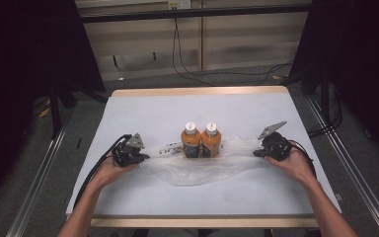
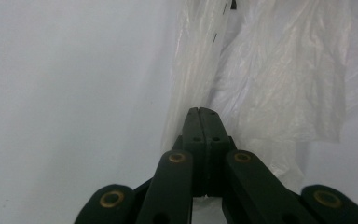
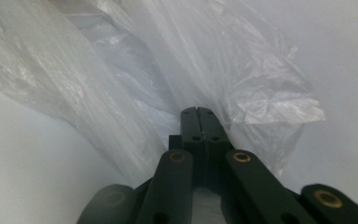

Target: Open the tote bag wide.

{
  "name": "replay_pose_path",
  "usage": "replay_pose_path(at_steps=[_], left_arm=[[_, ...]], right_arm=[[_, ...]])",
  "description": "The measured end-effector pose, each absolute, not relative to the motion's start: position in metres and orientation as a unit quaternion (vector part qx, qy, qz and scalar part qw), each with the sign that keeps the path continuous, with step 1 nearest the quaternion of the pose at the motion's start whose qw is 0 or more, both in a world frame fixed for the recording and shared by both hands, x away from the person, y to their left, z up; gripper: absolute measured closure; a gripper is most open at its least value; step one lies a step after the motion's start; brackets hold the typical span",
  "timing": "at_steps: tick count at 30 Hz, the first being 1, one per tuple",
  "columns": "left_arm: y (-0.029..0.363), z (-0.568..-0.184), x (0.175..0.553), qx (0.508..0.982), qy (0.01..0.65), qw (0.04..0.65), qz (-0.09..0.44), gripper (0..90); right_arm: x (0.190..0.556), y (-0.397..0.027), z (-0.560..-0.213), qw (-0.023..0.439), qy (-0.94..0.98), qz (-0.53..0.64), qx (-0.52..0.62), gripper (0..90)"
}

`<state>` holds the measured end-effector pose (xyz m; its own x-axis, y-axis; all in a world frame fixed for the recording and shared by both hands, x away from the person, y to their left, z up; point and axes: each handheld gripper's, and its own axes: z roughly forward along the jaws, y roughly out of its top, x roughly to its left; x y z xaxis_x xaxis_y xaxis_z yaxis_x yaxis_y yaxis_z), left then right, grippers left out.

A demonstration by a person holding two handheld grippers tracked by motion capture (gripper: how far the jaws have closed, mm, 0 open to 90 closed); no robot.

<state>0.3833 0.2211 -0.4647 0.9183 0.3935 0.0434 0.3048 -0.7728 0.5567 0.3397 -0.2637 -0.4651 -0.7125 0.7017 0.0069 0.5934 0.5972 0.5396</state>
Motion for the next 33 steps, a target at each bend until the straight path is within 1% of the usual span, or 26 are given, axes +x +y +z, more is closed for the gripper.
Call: replay_pose_path(at_steps=[1,3,4,6,8,9,11,15,17,18,20,22,24,25,26,28,30,31,33], left_arm=[[0.22,-0.465,0.383,0.934,0.196,0.291,0.072,90.0],[0.218,-0.464,0.382,0.937,0.183,0.288,0.071,90.0],[0.216,-0.465,0.38,0.931,0.193,0.302,0.068,90.0],[0.214,-0.463,0.379,0.929,0.189,0.312,0.066,90.0],[0.215,-0.46,0.378,0.925,0.188,0.325,0.067,90.0],[0.216,-0.457,0.378,0.922,0.191,0.331,0.067,90.0],[0.218,-0.454,0.376,0.91,0.197,0.359,0.063,90.0],[0.222,-0.446,0.374,0.896,0.207,0.388,0.065,87.2],[0.223,-0.441,0.373,0.888,0.209,0.404,0.069,83.1],[0.223,-0.439,0.372,0.885,0.208,0.411,0.071,83.1],[0.222,-0.434,0.37,0.881,0.205,0.419,0.078,79.4],[0.22,-0.431,0.367,0.876,0.205,0.43,0.077,78.2],[0.216,-0.428,0.365,0.869,0.208,0.441,0.08,71.7],[0.214,-0.426,0.363,0.868,0.204,0.446,0.08,71.2],[0.21,-0.424,0.362,0.868,0.202,0.447,0.082,68.7],[0.204,-0.42,0.359,0.867,0.2,0.449,0.082,58.5],[0.197,-0.417,0.356,0.865,0.19,0.458,0.076,58.4],[0.193,-0.415,0.353,0.864,0.185,0.463,0.074,58.3],[0.186,-0.413,0.35,0.86,0.179,0.473,0.067,58.8]], right_arm=[[0.341,-0.264,-0.466,0.102,0.886,0.269,0.363,90.0],[0.341,-0.265,-0.466,0.094,0.88,0.286,0.367,90.0],[0.341,-0.263,-0.465,0.095,0.88,0.291,0.362,90.0],[0.339,-0.259,-0.463,0.094,0.88,0.295,0.359,90.0],[0.337,-0.257,-0.461,0.106,0.88,0.296,0.355,90.0],[0.336,-0.257,-0.46,0.104,0.878,0.303,0.355,90.0],[0.333,-0.257,-0.459,0.119,0.877,0.308,0.35,90.0],[0.331,-0.26,-0.452,0.118,0.865,0.339,0.35,90.0],[0.33,-0.26,-0.449,0.118,0.861,0.354,0.346,90.0],[0.329,-0.259,-0.447,0.118,0.859,0.358,0.346,90.0],[0.328,-0.258,-0.443,0.113,0.855,0.373,0.341,86.1],[0.327,-0.257,-0.438,0.113,0.851,0.386,0.337,85.2],[0.326,-0.254,-0.434,0.11,0.845,0.401,0.337,79.0],[0.326,-0.252,-0.433,0.11,0.843,0.404,0.337,79.2],[0.326,-0.251,-0.431,0.109,0.843,0.409,0.332,78.4],[0.324,-0.246,-0.427,0.108,0.841,0.418,0.327,71.1],[0.323,-0.24,-0.423,0.107,0.841,0.424,0.318,69.5],[0.323,-0.238,-0.421,0.109,0.841,0.426,0.315,66.5],[0.324,-0.234,-0.417,0.107,0.839,0.433,0.313,65.6]])
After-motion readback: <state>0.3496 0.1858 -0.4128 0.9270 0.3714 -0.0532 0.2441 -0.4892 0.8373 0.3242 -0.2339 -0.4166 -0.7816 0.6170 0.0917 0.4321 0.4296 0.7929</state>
